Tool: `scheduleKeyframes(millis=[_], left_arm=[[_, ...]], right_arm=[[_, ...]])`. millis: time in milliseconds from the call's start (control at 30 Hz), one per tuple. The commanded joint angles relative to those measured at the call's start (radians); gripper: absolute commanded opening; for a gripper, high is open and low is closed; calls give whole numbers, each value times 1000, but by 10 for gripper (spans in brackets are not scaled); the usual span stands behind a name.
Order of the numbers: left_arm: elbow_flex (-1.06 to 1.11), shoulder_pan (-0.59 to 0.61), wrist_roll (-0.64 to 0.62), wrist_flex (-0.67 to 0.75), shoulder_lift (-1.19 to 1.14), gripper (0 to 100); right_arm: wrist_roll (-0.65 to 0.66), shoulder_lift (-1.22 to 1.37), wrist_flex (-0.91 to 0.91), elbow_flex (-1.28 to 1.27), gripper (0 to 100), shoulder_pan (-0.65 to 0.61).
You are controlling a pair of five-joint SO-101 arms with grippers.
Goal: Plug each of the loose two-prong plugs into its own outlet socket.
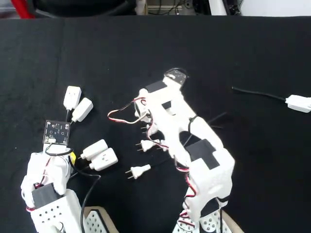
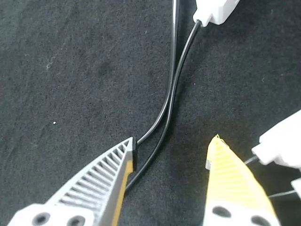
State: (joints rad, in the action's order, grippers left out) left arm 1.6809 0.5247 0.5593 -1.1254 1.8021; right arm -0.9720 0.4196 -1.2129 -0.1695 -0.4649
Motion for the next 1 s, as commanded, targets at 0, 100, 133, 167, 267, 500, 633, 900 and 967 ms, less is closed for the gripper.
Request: scheduleKeyframes(millis=[0,100,133,167,267,500,633,900,967], left_arm=[[19,-13,5,21,9,249],[19,-13,5,21,9,249],[19,-13,5,21,9,249],[19,-13,5,21,9,249],[19,-13,5,20,9,249],[19,-12,5,20,9,249],[19,-12,5,20,9,249],[19,-12,5,18,9,249],[19,-12,5,18,9,249]], right_arm=[[61,119,-54,35,54,-106],[109,185,-115,111,28,-115],[129,205,-144,140,26,-115],[150,222,-172,168,25,-114],[238,260,-219,232,25,-110],[747,243,-167,328,13,-2],[918,236,-130,395,15,86],[1066,234,-238,414,110,26],[1060,239,-256,423,113,14]])
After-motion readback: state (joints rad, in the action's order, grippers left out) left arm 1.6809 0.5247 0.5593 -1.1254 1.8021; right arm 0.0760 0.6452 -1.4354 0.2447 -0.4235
